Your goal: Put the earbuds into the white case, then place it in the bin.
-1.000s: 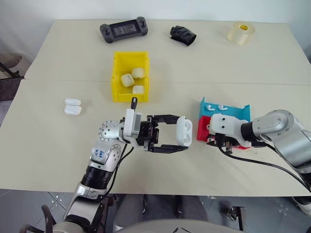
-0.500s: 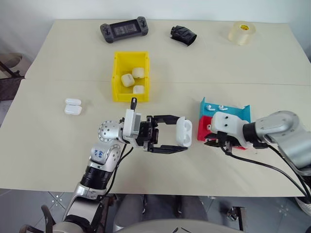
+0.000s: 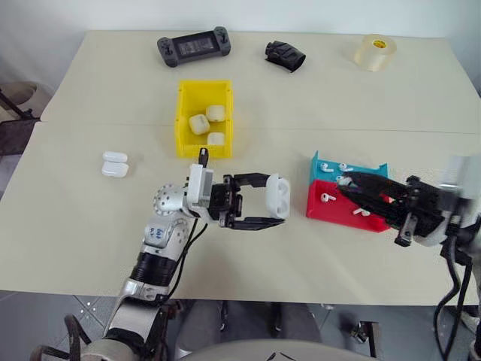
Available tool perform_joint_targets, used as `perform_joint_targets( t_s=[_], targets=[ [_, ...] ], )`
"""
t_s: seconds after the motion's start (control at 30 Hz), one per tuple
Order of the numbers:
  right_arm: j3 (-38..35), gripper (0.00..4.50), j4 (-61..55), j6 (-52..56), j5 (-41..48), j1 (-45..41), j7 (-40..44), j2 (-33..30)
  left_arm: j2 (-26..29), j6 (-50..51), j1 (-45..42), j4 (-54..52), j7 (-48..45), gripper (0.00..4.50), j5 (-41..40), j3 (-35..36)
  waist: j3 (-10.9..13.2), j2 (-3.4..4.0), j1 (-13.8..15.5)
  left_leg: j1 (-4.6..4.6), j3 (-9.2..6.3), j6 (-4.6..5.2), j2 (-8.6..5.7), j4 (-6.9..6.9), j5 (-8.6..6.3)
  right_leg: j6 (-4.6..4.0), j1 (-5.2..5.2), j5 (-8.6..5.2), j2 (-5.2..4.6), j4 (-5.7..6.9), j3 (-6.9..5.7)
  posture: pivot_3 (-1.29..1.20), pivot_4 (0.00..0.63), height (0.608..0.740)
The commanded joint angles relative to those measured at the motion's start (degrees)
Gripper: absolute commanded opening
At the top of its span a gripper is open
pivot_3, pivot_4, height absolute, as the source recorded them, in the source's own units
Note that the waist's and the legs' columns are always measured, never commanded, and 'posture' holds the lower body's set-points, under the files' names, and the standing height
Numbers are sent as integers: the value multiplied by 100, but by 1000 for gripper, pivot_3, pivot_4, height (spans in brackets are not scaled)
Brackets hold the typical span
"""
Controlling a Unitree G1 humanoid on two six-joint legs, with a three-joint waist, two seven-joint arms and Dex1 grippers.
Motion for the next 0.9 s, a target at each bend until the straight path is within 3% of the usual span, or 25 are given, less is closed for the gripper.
perform_joint_targets(
  t_s=[0.03,0.27,0.43,0.9],
  targets=[
    [201,499,-603,-285,588,-55,-985,598,-124,229,-174,60,-104,2791,-286,57,0,0,-3,2,-1,-1,-1,-2,0,-1,0,0,6,1,-1,0,150,740],
    [1404,499,-832,-901,168,-177,-1762,1445,-218,793,-313,20,-173,2791,-478,42,-1,2,2,2,-2,-4,-10,-2,2,-2,-7,-1,8,8,6,0,150,740],
    [2084,499,-704,-1258,-236,-291,-1925,1718,-363,1194,-404,-116,105,2791,-573,87,-1,2,-4,0,-5,-1,-21,-1,2,-2,-8,-1,4,10,10,0,150,740],
    [2911,499,-281,-2014,-767,62,-1834,1905,-513,1633,-436,-416,397,2791,-691,222,-1,2,-6,1,-3,-1,-21,-5,3,-2,-12,-1,6,12,11,0,150,740]
  ],
)
